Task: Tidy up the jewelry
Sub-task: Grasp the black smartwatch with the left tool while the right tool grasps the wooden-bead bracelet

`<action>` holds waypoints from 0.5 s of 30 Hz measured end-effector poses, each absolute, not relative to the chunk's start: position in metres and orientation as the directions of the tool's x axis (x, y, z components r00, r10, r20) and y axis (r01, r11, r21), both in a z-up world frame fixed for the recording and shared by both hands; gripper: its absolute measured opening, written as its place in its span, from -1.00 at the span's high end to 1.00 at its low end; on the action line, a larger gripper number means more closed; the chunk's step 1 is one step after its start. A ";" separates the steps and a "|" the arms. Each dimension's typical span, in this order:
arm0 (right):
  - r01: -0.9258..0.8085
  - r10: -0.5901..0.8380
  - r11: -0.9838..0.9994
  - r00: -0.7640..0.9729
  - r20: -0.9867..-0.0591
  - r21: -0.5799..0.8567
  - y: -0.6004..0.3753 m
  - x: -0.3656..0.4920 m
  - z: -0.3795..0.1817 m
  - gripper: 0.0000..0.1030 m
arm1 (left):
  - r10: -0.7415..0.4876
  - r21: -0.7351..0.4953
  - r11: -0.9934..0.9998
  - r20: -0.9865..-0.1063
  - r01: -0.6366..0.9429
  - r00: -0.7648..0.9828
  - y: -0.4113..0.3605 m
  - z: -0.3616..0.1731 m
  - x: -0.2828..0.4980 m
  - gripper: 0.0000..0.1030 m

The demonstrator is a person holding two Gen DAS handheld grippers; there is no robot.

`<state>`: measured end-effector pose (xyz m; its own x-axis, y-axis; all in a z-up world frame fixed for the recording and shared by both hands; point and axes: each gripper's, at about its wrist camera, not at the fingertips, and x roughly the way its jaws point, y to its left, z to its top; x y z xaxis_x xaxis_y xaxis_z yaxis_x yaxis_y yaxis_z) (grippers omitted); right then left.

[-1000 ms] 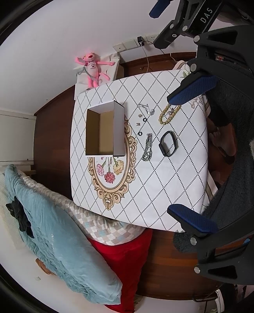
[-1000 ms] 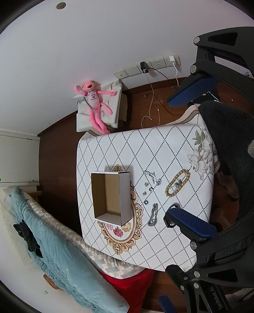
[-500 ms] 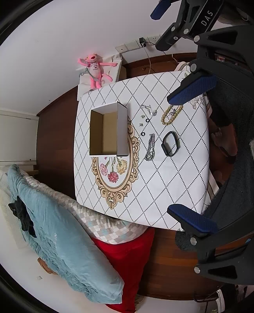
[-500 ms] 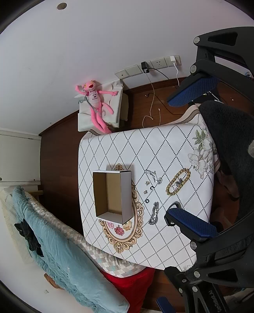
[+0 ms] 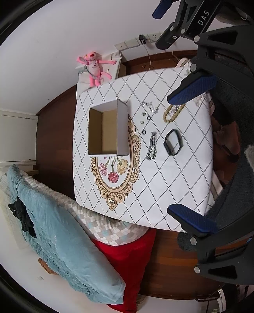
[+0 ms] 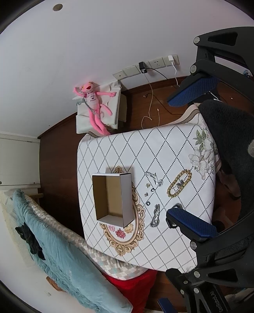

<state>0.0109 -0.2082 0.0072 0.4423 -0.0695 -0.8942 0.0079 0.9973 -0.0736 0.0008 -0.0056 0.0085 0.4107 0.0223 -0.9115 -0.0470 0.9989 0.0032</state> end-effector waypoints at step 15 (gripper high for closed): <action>0.030 -0.065 0.998 0.289 -0.955 -0.059 -0.211 0.054 -0.122 -0.99 | 0.078 0.072 0.997 -0.960 -0.032 0.270 0.008 -0.114 0.054 -0.99</action>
